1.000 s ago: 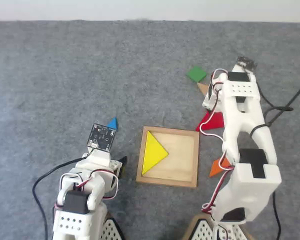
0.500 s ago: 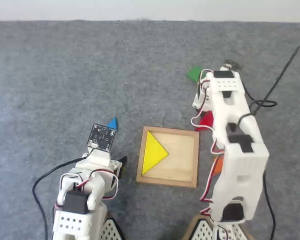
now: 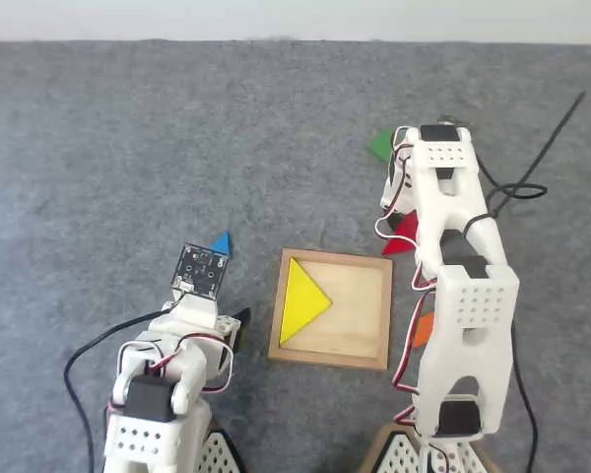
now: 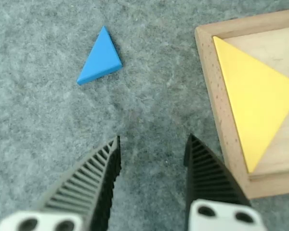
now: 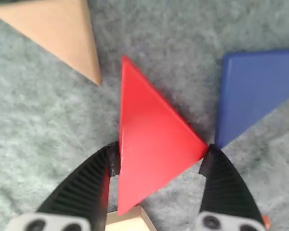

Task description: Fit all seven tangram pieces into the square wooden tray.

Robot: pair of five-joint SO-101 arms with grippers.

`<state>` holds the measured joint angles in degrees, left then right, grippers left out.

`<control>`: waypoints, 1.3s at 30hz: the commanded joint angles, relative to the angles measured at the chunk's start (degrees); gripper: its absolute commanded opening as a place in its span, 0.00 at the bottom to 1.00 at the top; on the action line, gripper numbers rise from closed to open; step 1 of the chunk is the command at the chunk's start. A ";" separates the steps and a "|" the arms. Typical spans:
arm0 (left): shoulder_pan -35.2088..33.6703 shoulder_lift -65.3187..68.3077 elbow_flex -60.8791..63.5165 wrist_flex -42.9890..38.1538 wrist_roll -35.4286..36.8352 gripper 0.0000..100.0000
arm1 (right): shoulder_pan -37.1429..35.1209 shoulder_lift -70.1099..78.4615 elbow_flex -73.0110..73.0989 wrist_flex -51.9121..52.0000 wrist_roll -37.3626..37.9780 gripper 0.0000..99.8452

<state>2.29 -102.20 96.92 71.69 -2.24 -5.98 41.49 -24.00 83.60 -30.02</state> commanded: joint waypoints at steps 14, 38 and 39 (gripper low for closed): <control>0.26 -0.44 -0.40 -0.26 -0.09 0.21 | 2.68 -16.92 -3.52 10.51 0.53 0.15; 0.26 -0.44 -0.40 -0.26 -0.09 0.21 | 5.05 8.04 -19.52 4.70 27.25 0.32; 0.26 -0.44 -0.40 -0.26 -0.09 0.21 | 4.70 8.75 -20.40 5.49 28.31 0.32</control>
<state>2.29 -102.20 96.92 71.69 -2.24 -1.05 48.35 -37.71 86.86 -6.11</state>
